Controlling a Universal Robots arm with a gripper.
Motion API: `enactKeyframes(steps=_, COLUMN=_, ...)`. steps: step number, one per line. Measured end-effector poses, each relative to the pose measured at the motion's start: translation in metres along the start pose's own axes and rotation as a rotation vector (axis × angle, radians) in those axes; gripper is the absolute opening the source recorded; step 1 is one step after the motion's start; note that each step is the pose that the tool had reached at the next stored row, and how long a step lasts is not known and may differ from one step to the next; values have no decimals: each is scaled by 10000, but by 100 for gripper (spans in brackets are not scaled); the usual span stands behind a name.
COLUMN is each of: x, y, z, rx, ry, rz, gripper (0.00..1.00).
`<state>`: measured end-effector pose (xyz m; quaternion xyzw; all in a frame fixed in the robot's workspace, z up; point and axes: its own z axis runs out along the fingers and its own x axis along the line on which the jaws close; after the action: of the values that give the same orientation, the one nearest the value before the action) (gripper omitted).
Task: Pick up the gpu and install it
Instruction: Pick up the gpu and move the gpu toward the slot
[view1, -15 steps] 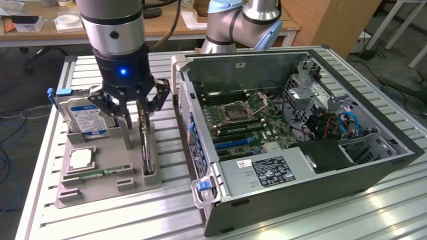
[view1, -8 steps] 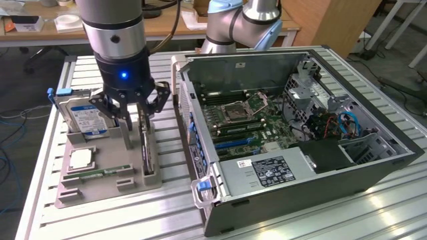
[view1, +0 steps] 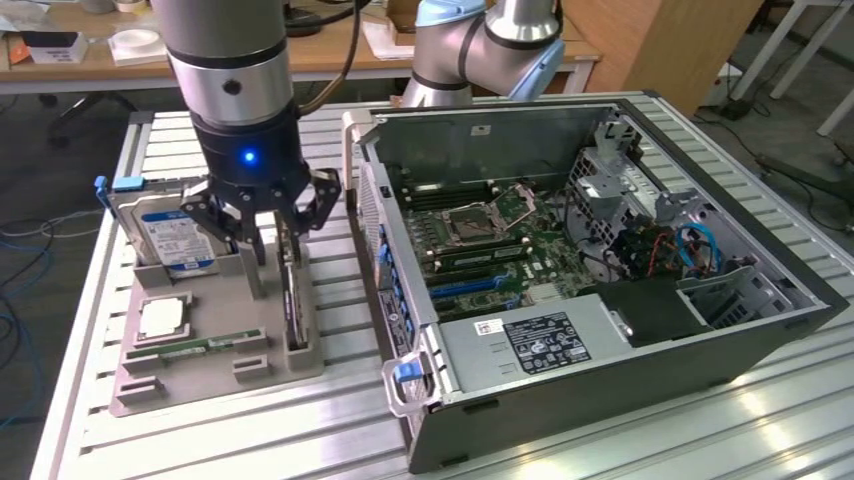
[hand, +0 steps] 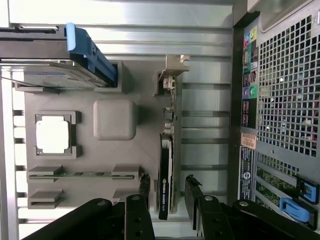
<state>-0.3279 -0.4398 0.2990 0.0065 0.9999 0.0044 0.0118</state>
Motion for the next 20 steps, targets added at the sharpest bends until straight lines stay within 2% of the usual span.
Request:
enactKeyframes(steps=10, x=-5, y=-1, z=60, rx=0, ry=-1, rz=0, gripper=42)
enactKeyframes(steps=20, x=-6, y=-1, z=162, rx=-1, ry=0, rz=0, gripper=42)
